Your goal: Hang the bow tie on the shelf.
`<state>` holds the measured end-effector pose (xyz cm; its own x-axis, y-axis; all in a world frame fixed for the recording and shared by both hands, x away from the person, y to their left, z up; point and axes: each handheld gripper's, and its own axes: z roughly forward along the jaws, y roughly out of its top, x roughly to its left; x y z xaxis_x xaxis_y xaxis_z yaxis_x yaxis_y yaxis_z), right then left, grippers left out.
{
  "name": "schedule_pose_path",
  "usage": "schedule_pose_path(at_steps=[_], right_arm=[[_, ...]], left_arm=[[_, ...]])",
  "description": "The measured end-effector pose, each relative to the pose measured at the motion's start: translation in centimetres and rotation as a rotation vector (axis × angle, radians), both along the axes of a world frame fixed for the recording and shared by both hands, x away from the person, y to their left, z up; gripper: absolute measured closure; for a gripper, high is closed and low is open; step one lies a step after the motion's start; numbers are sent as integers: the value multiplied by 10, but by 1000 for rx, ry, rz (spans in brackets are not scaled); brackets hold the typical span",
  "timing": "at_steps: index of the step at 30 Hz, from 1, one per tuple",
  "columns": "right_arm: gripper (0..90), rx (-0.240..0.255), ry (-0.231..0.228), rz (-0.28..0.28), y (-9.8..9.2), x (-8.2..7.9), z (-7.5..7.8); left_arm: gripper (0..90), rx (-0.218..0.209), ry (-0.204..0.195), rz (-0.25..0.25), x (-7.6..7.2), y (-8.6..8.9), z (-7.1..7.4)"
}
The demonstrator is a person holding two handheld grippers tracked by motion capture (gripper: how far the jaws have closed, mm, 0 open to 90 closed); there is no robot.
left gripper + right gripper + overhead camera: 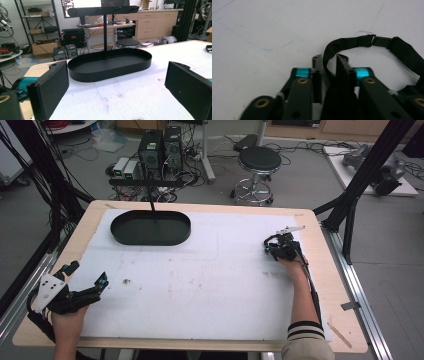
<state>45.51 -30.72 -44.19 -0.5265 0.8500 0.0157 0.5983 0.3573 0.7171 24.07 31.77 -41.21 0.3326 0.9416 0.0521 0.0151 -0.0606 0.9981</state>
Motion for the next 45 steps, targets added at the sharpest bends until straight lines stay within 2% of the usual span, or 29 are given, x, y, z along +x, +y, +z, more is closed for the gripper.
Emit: schedule_pose_path(at_steps=[1, 2, 5, 8, 12, 14, 15, 17, 18, 19, 20, 21, 22, 25, 26, 27, 28, 29, 31, 37, 38, 39, 40, 43, 45], right_arm=[[878, -32, -9, 24, 4, -2, 1], [884, -55, -19, 19, 7, -3, 2], [890, -73, -29, 18, 10, -4, 3], [893, -51, -48, 17, 13, -7, 7], [892, 7, -110, 15, 12, -12, 19], [892, 26, -121, 13, 12, -13, 22], [891, 53, -171, 20, 12, -17, 31], [891, 65, -214, 30, 12, -21, 39], [891, 65, -214, 30, 12, -21, 39], [891, 84, -265, 37, 15, -28, 48], [891, 84, -265, 37, 15, -28, 48], [891, 109, -325, 41, 17, -35, 59], [891, 109, -325, 41, 17, -35, 59], [891, 146, -427, 57, 22, -48, 76], [891, 146, -427, 57, 22, -48, 76], [891, 162, -468, 61, 24, -53, 82], [891, 162, -468, 61, 24, -53, 82], [890, 192, -514, 76, 27, -58, 90], [890, 205, -530, 81, 29, -60, 94], [888, 275, -608, 168, 56, -64, 123], [888, 286, -616, 186, 63, -64, 127], [888, 306, -638, 223, 77, -64, 136], [888, 306, -638, 223, 77, -64, 136], [887, 321, -651, 279, 100, -62, 147], [887, 340, -644, 311, 116, -60, 153]], left_arm=[[58, -2, 1, 1, 0, 0, 0], [59, -4, 0, 1, 0, 0, 0], [58, -3, -1, 2, 0, 1, 0], [58, -6, -3, 4, -1, 2, 0], [58, -8, -5, 4, -1, 2, 1], [58, -7, -5, 3, -1, 2, 1], [59, -8, -6, 3, -1, 2, 1], [58, -10, -8, 3, -1, 2, 1], [58, -11, -8, 4, -2, 2, 2], [59, -10, -9, 3, -2, 2, 2], [59, -9, -10, 3, -2, 2, 2], [59, -6, -8, 3, -2, 2, 2], [59, -6, -8, 3, -2, 2, 2], [59, -8, -10, 2, -1, 0, 2], [59, -7, -9, 1, -1, 0, 2], [58, -6, -8, 1, -1, 0, 2], [58, -5, -9, 0, -2, 0, 2], [58, -5, -10, 0, -2, 0, 2], [58, -8, -11, 1, -2, 0, 2], [59, -7, -13, 2, -2, 0, 2], [59, -5, -12, 2, -2, 1, 2], [58, -5, -12, 2, -2, 1, 2], [58, -11, -13, 3, -2, 1, 2], [58, -16, -14, 5, -2, 2, 2], [58, -18, -17, 6, -2, 3, 3]])
